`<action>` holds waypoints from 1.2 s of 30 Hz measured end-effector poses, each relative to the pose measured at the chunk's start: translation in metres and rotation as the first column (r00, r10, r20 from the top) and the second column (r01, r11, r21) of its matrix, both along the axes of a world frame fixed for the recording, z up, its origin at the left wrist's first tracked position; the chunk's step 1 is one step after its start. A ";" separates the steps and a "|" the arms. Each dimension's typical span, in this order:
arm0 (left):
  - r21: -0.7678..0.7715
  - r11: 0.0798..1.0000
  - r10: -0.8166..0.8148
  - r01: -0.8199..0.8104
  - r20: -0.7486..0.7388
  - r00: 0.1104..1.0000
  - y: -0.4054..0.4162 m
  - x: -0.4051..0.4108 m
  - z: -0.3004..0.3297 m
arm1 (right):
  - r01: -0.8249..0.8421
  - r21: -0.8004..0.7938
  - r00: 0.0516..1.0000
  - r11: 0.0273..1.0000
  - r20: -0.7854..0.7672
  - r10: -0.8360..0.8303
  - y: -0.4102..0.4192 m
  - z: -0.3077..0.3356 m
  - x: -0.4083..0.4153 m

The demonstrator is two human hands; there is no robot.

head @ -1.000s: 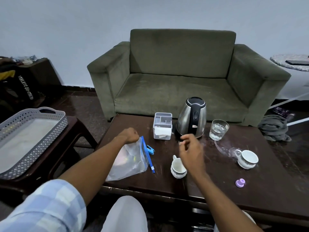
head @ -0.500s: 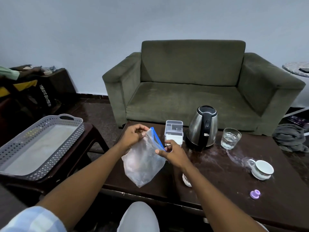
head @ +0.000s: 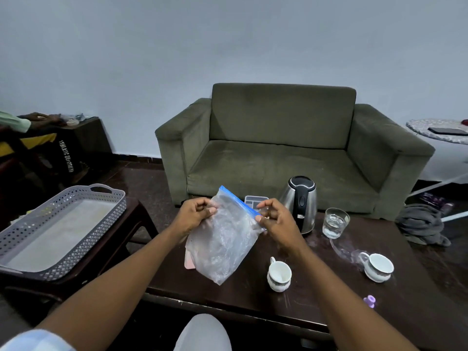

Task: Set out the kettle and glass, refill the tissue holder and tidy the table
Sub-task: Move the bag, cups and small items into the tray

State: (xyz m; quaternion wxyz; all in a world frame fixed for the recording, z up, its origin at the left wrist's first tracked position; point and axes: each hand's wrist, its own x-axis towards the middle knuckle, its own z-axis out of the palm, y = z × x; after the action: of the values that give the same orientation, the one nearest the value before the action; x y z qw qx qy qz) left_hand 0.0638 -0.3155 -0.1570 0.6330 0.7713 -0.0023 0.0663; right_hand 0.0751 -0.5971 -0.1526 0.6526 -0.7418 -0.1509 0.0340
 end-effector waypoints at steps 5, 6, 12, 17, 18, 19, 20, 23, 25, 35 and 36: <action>0.063 0.997 -0.050 0.047 0.045 0.998 -0.008 0.002 0.013 | -0.192 -0.288 0.967 0.938 0.109 0.231 -0.013 0.031 0.002; 0.064 0.997 -0.052 0.048 0.054 0.997 -0.010 0.003 0.015 | -0.197 -0.336 0.964 0.921 0.107 0.245 -0.014 0.036 0.002; 0.093 0.996 -0.023 0.016 0.067 0.997 -0.020 0.004 0.021 | -0.231 -0.369 0.969 0.900 0.001 0.249 -0.027 0.053 0.007; 0.055 0.998 0.006 -0.004 -0.031 0.999 -0.020 0.000 0.029 | -0.154 -0.204 0.987 0.967 -0.072 0.142 -0.037 0.048 0.009; 0.041 0.999 0.003 0.001 -0.108 0.994 -0.017 -0.001 0.027 | -0.103 -0.189 0.994 0.977 -0.045 0.096 -0.039 0.048 0.009; -0.003 1.000 -0.019 0.019 -0.203 0.979 -0.013 -0.004 0.023 | -0.066 -0.179 0.998 0.982 -0.028 0.062 -0.041 0.049 0.009; -0.069 0.997 -0.060 0.041 -0.293 0.954 -0.009 -0.007 0.018 | -0.046 -0.173 0.999 0.984 -0.018 0.044 -0.042 0.050 0.008; -0.182 0.979 -0.152 0.087 -0.383 0.911 0.000 -0.014 0.003 | -0.029 -0.189 1.000 0.981 -0.006 0.029 -0.049 0.054 0.005; -0.097 0.990 -0.129 0.101 -0.352 0.927 0.002 -0.014 0.002 | -0.012 -0.208 1.000 0.978 -0.027 0.006 -0.054 0.056 0.006; 0.186 0.982 0.062 -0.021 -0.217 0.974 0.089 -0.026 0.039 | -0.030 -0.049 0.980 0.998 -0.199 0.020 0.049 0.039 0.020; 0.193 0.979 0.109 -0.072 -0.190 0.976 0.111 -0.032 0.041 | -0.074 -0.049 0.976 0.996 -0.209 0.062 0.073 0.036 0.020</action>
State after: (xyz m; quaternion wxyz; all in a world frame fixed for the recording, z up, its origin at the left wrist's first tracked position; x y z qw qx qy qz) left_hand 0.0321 -0.2046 -0.1158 0.5520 0.8288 0.0903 0.0168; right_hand 0.0952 -0.5243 -0.1169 0.6420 -0.7467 -0.1062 0.1378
